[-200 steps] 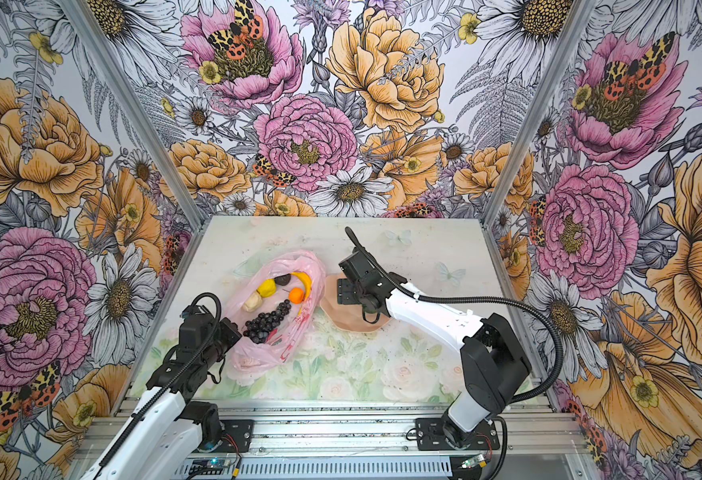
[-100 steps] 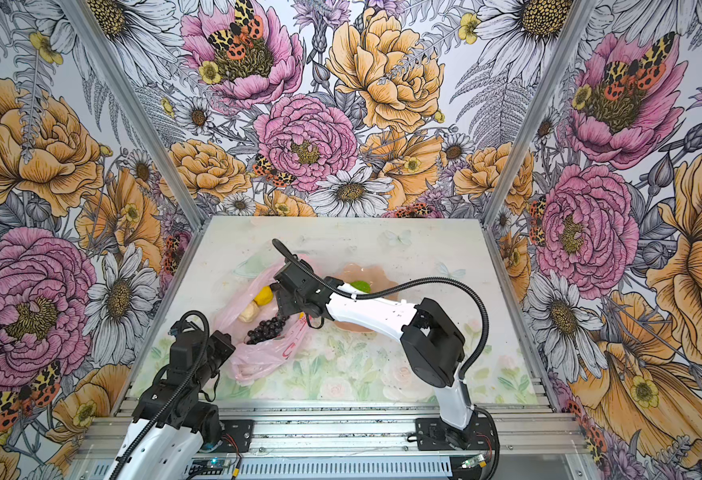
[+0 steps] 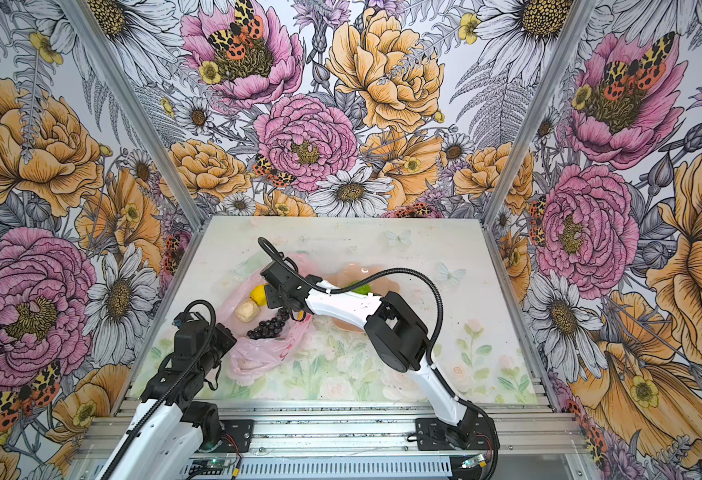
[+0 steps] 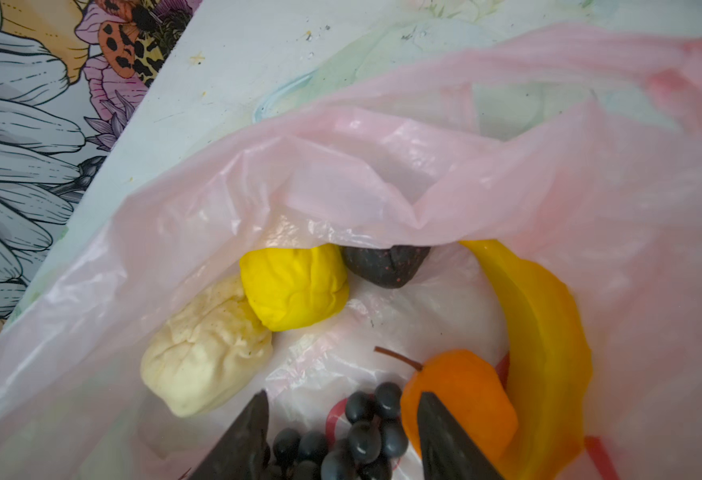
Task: Take the fake fruits out of the plastic bag
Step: 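Move the right gripper back into the bag mouth above the orange fruit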
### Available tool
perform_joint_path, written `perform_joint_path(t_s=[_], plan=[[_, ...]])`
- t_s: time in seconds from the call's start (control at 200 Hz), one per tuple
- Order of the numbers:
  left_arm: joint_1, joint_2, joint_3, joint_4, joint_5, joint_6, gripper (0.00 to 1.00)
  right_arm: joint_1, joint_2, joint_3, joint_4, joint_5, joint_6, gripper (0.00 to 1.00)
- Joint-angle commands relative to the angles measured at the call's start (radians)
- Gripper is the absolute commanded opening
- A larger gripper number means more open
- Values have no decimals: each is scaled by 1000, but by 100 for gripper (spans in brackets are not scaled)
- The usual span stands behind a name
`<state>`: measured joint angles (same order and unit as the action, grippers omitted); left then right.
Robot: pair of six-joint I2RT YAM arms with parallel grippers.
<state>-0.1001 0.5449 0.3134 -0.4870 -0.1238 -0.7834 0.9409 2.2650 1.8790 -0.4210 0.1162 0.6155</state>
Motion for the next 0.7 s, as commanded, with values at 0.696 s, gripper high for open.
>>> perform_joint_path(t_s=[0.696], plan=[[28,-74,-25,72,73,75,0,-52,263,285,34,42,163,58]])
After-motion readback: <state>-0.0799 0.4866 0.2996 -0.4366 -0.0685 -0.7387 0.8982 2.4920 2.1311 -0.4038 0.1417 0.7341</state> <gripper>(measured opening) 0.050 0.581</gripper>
